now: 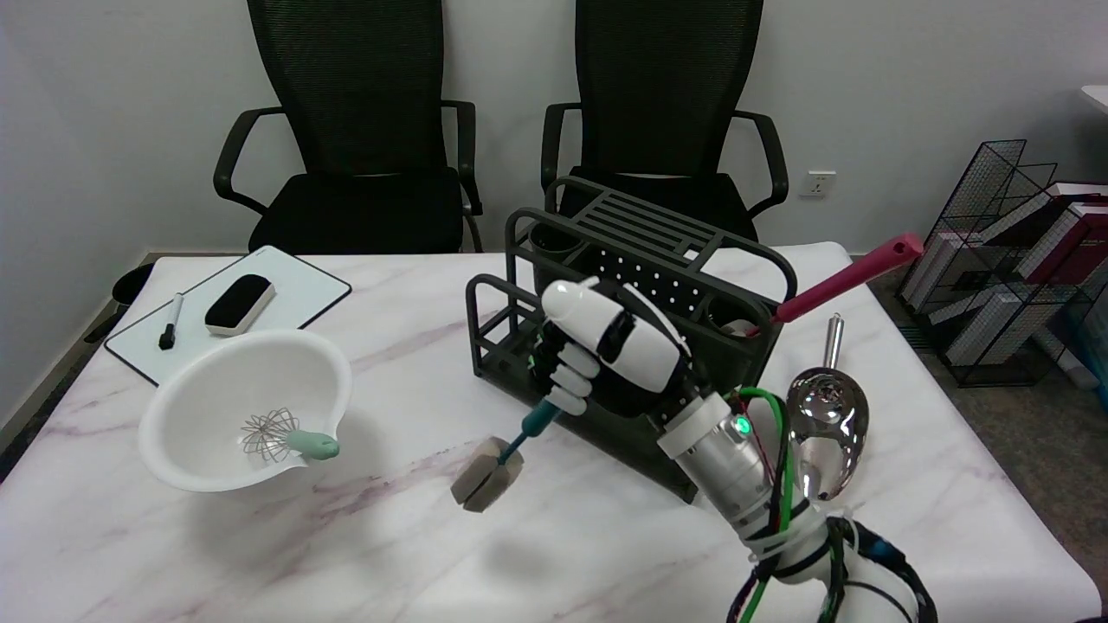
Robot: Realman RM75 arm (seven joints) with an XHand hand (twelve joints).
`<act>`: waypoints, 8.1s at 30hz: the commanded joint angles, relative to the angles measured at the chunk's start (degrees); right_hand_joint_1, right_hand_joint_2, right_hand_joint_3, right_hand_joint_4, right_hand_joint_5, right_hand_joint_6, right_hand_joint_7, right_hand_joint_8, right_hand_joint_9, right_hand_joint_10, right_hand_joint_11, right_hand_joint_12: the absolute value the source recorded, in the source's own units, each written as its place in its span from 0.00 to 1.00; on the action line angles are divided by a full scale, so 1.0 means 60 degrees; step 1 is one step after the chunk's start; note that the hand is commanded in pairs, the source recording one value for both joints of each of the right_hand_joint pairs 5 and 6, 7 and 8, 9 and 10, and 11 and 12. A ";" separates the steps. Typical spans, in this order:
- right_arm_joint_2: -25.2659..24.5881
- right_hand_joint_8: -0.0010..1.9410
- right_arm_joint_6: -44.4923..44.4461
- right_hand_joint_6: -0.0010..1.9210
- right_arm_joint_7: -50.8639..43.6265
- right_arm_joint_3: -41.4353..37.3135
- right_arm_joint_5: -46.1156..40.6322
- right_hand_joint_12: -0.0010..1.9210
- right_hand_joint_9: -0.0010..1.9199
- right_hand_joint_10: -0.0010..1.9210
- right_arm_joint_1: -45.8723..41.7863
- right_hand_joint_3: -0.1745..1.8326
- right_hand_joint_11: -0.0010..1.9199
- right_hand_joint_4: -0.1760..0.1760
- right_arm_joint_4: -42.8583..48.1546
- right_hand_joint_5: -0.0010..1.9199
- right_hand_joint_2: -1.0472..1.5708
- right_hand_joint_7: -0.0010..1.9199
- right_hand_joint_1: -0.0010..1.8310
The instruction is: Place the blue sponge bottle brush into the kitchen storage rack.
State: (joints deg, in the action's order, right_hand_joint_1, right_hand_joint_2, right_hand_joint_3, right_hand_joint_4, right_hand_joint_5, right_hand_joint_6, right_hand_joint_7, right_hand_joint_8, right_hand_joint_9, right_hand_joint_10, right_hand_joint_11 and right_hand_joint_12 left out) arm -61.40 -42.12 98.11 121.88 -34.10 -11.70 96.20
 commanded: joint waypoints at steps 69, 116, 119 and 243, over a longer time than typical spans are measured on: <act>-0.0071 0.99 0.5545 1.00 0.0540 -0.0650 0.1358 0.97 1.00 1.00 0.9422 0.25 0.97 0.50 -0.5220 1.00 1.00 1.00 0.55; 0.0169 0.99 0.5159 1.00 0.1813 -0.0411 0.1358 0.97 1.00 1.00 0.8697 0.25 0.98 0.50 -0.4167 1.00 1.00 1.00 0.56; 0.0182 0.99 0.5159 1.00 0.1947 -0.0390 0.1358 0.97 1.00 1.00 0.8642 0.25 0.98 0.50 -0.4034 1.00 1.00 1.00 0.56; 0.0407 0.62 0.2154 0.36 0.1378 -0.4734 0.2904 0.30 0.54 0.54 0.3838 0.73 0.30 0.50 -0.2010 0.36 0.61 0.62 0.59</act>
State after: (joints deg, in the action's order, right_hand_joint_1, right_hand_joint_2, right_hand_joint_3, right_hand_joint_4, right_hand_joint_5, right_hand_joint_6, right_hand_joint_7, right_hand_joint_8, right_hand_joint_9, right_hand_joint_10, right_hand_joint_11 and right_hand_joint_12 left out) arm -60.02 -24.08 109.54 110.39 -21.65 28.04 70.97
